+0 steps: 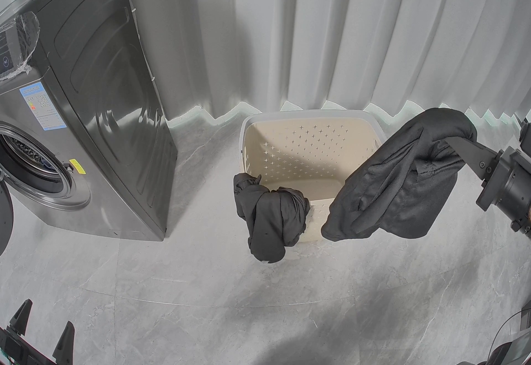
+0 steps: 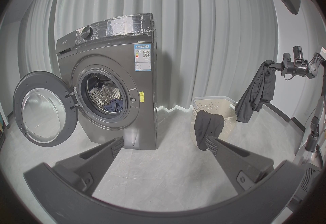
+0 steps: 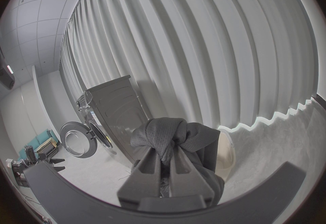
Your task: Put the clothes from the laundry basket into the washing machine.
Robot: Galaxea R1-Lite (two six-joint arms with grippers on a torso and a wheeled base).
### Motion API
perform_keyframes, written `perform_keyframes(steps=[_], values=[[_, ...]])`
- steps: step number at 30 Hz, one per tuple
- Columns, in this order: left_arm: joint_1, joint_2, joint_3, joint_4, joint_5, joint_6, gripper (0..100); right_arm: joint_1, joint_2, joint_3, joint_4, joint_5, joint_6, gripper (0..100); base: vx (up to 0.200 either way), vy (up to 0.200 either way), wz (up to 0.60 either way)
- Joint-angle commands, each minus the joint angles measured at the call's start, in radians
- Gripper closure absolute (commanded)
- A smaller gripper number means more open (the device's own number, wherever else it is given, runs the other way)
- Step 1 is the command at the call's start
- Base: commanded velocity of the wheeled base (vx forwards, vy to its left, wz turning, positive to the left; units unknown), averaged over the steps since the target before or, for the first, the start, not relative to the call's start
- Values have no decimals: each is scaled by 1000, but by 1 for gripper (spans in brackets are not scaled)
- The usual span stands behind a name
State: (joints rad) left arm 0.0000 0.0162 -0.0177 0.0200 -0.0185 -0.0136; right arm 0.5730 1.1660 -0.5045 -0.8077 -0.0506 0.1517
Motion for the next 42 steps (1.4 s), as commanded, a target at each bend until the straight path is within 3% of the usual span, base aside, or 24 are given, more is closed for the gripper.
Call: perform_keyframes(steps=[1,24,30,42], values=[[0,-15,10,0,0,-2,0,1,4,1,1,2,0,100,0,200,0],[0,-15,10,0,0,-2,0,5,18,6,-2,5,3,100,0,200,0],[0,-15,10,0,0,0,0,5,18,6,-2,5,3,100,0,0,0],[0,-15,10,0,0,-2,0,5,24,6,-2,5,6,100,-200,0,0]])
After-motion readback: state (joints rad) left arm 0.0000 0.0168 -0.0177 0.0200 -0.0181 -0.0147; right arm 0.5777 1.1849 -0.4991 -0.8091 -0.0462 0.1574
